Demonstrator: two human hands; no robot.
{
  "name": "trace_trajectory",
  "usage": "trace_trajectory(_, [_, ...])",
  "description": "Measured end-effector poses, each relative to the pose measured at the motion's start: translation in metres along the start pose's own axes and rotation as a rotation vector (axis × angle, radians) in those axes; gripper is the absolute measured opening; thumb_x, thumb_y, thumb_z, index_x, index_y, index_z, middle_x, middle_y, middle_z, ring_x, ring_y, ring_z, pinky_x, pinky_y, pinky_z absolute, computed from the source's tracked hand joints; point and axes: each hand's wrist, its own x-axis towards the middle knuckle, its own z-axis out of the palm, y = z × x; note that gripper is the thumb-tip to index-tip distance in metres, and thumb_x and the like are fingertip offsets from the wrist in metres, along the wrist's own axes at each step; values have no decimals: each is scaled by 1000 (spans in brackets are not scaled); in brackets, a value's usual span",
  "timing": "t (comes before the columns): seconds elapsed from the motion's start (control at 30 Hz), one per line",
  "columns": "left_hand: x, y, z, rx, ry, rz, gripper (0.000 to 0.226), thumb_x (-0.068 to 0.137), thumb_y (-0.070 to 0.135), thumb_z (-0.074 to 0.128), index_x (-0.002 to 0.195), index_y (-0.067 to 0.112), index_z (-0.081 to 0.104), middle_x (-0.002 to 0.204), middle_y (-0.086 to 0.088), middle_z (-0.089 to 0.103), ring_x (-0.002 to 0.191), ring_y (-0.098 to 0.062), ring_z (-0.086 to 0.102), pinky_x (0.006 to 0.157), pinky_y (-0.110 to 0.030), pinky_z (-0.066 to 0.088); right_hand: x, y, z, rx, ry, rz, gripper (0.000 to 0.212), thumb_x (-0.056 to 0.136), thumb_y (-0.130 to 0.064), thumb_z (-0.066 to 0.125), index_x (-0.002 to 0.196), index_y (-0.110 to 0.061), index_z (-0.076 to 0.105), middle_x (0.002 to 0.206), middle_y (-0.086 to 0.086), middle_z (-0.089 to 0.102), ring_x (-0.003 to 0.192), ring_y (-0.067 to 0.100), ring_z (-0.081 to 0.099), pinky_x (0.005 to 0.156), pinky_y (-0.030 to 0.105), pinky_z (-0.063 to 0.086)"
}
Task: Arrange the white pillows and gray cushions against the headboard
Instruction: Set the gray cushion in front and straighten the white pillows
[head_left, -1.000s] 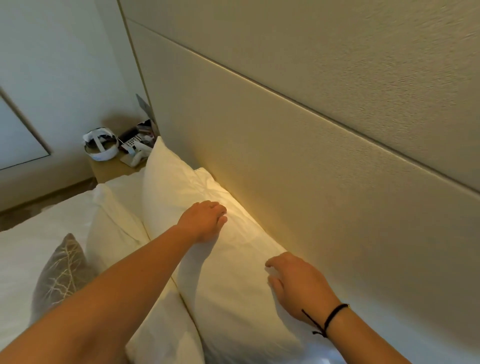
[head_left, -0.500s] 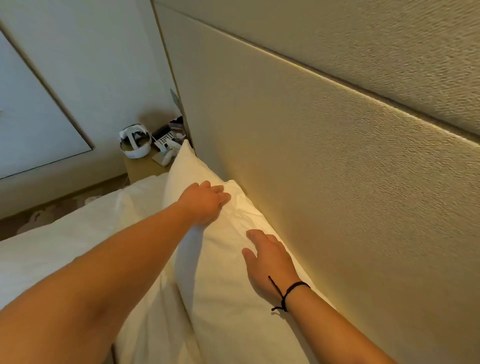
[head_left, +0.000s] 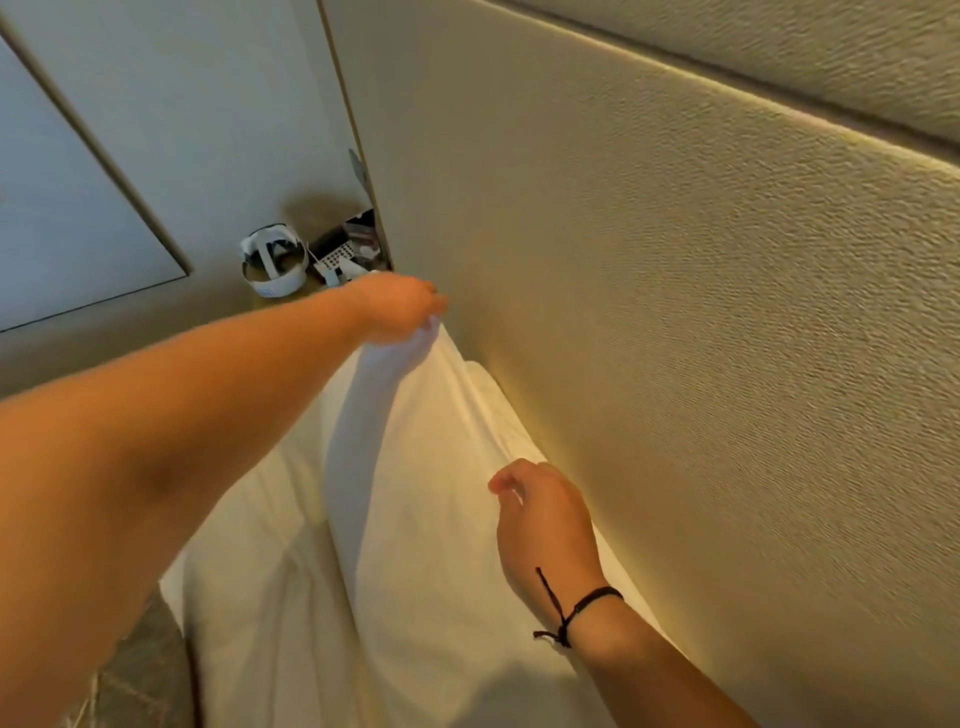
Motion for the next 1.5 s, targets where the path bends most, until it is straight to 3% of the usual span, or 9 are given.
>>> trace_trajectory(0.1, [4,2,-11,-44,268,32,15,95,14,50,102,5,61,103,-14,53,91,-34,57,65,-35,34,1,-5,-7,-159,115,-128,36,85,4,47,93,-27,63,86,-11,51,69,12,51,56,23,35])
trace_trajectory(0.2, [2,23,7,-169,425,-132,17,91,14,54,105,5,61,136,-16,46,107,-37,56,75,-41,45,-4,-10,-21,-432,61,-116,38,82,7,40,99,-21,59,91,-4,50,62,17,43,55,27,30])
trace_trajectory(0.37, [-22,64,41,-393,243,-600,85,85,56,63,150,26,18,163,-6,1,147,-37,10,111,-58,22,-43,-4,-34,-706,-41,-156,21,91,-21,47,109,-21,59,129,6,48,107,25,51,85,36,40])
trace_trajectory(0.53, [-66,99,68,-467,186,-767,92,68,89,37,122,15,49,120,-11,56,110,-33,55,82,-45,41,-104,10,-49,-731,-53,-137,60,80,-74,40,84,-19,65,86,3,59,76,26,57,66,40,45])
trace_trajectory(0.67, [-72,109,72,-390,-31,-716,86,71,87,29,111,19,63,101,-3,65,95,-28,61,71,-39,35,-125,19,-48,-787,-304,143,81,69,-91,27,113,-25,47,108,-3,48,100,19,49,83,38,40])
trace_trajectory(0.9, [-57,121,78,-630,-106,-658,16,87,29,55,97,16,55,99,-3,57,87,-23,49,78,-35,39,-140,14,-40,-618,-202,115,26,99,-45,39,104,-24,51,103,-6,56,96,15,56,70,29,34])
trace_trajectory(1.13, [-57,118,66,-799,202,-785,38,99,32,43,118,2,56,120,-15,59,104,-32,55,81,-36,39,-151,19,-52,-508,10,6,27,100,-43,32,78,-28,33,70,-9,36,68,12,40,62,27,28])
trace_trajectory(1.3, [-50,103,35,-861,298,-733,40,99,28,46,112,-7,59,116,-24,61,108,-39,56,85,-40,42,-144,4,-63,-427,202,-153,47,82,-23,74,64,-23,31,55,-12,30,47,11,30,45,16,11])
trace_trajectory(1.5, [-37,84,13,-913,403,-769,41,97,27,47,111,-9,61,114,-25,62,107,-40,57,87,-41,42,-123,-7,-64,-413,292,-273,48,80,-24,74,65,-24,28,56,-14,28,46,9,25,47,12,7])
